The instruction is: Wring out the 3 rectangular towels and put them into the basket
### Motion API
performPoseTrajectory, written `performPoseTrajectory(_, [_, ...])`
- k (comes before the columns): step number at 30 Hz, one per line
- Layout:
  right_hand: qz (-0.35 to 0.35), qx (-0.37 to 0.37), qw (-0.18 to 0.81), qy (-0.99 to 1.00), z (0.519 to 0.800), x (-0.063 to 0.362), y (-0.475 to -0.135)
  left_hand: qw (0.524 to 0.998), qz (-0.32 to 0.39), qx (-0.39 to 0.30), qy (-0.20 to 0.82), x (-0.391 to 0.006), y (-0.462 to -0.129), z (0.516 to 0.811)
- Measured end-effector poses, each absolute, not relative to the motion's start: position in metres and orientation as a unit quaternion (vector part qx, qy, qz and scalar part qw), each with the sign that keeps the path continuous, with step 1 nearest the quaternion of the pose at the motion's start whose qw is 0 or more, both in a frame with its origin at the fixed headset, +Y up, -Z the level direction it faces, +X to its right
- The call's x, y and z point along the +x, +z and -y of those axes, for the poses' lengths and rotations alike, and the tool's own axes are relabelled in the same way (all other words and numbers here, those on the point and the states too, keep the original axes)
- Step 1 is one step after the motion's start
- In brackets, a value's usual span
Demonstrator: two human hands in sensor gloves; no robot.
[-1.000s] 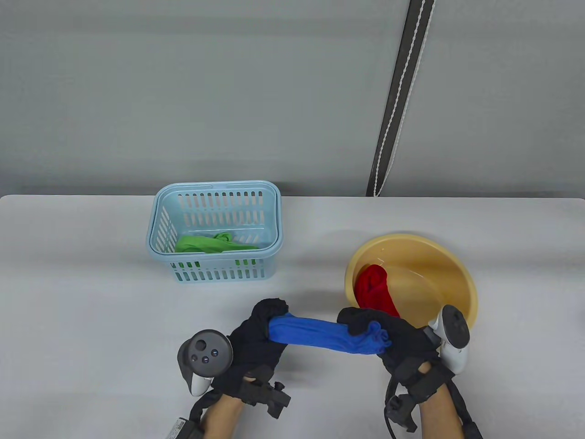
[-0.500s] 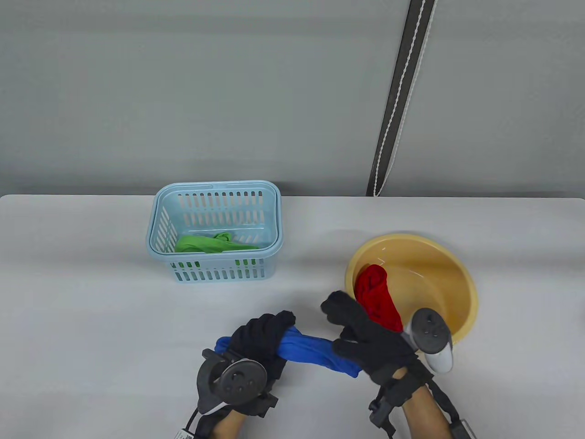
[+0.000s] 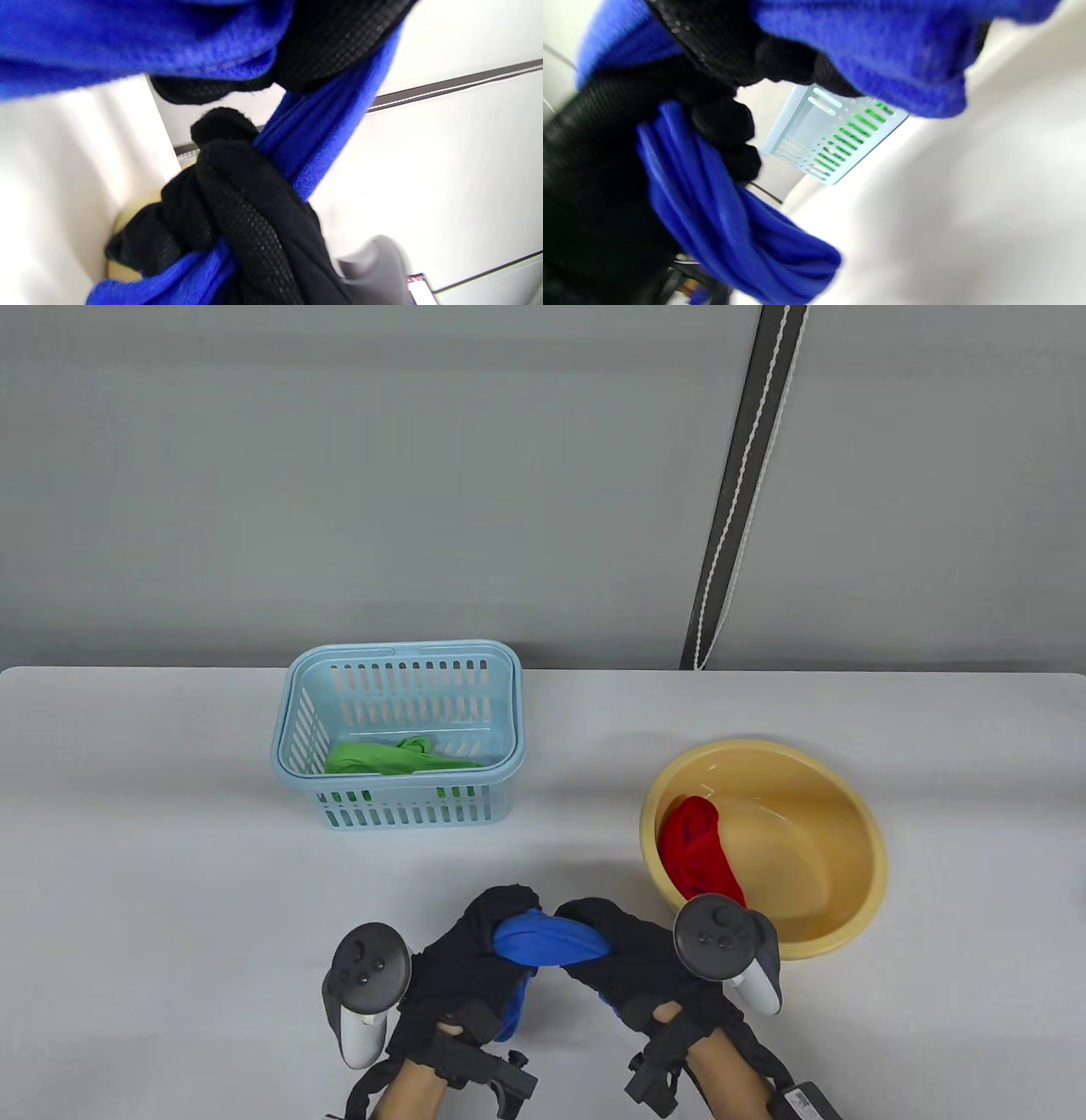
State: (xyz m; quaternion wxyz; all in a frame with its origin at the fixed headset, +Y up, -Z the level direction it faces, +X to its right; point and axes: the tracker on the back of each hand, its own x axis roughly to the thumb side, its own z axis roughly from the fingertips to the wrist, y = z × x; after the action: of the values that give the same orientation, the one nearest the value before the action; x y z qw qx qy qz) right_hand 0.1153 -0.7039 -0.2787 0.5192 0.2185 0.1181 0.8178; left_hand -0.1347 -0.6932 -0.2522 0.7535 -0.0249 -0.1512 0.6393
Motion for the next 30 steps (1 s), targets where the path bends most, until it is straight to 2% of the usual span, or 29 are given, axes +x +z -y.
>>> performPoseTrajectory(4, [-0.142,0.209,0.566,0.785,0.711,0.118,-0.282,0.673,0.17,-0.062,0.717,-0.135,-0.256,0.697])
performPoseTrajectory(7, [-0.218,0.229,0.609,0.727,0.718,0.111,-0.282,0.61,0.16,-0.069,0.773,-0.138,-0.257,0.706])
performPoseTrajectory(13, [-0.267,0.232,0.561,0.748,0.721,0.094,-0.278,0.511,0.143,-0.091,0.843,-0.13,-0.258,0.721])
performPoseTrajectory(19, [-0.296,0.221,0.509,0.777,0.718,0.079,-0.27,0.479,0.109,-0.055,0.87,-0.12,-0.257,0.726])
performPoseTrajectory(23, [-0.284,0.182,0.494,0.802,0.721,0.077,-0.268,0.492,0.104,-0.049,0.863,-0.118,-0.258,0.729])
performPoseTrajectory(26, [-0.279,0.187,0.526,0.781,0.724,0.081,-0.266,0.502,0.133,-0.048,0.853,-0.118,-0.262,0.727])
performPoseTrajectory(30, [-0.232,0.198,0.523,0.796,0.725,0.091,-0.264,0.518,0.135,-0.05,0.843,-0.119,-0.266,0.726])
